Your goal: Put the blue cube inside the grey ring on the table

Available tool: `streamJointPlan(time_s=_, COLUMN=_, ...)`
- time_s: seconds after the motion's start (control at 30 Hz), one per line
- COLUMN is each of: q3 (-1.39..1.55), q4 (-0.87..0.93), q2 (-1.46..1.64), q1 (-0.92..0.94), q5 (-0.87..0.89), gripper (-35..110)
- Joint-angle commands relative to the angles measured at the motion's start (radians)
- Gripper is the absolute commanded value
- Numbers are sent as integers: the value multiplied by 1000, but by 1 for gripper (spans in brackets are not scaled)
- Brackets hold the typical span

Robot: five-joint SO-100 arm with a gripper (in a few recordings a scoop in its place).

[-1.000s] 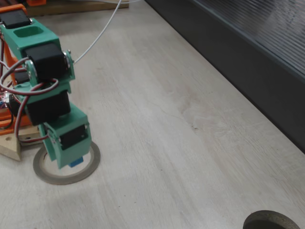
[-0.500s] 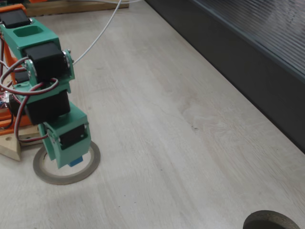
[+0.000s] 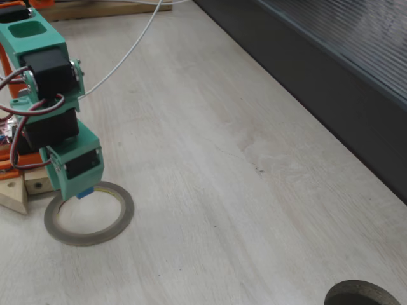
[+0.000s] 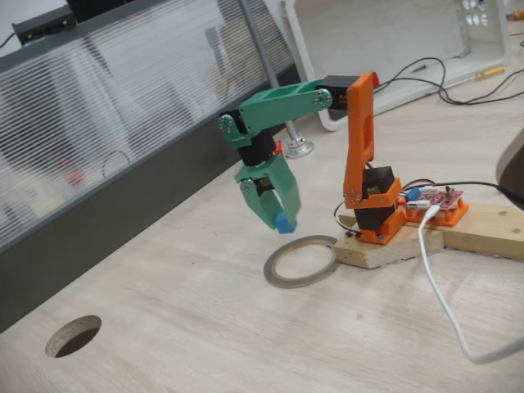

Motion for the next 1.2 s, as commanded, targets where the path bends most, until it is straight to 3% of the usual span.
streamJointPlan(time_s=0.0, q3=86, q4=9, q2=87, q1=6, q5=15, gripper=2)
streamJointPlan(time_s=0.23, q3=204, q4=2, q2=121, q1=6, q5=15, gripper=2)
streamJointPlan(time_s=0.57, q3=296, q4=-249, q2=118, q1=-5, q5=17, gripper=2)
streamJointPlan(time_s=0.73, q3=344, q4=-250, q2=118, q1=-112, q5=17, gripper=2)
streamJointPlan(time_s=1.17, q3=345, q4=-238, q2=106, q1=-115, q5=15, gripper=2)
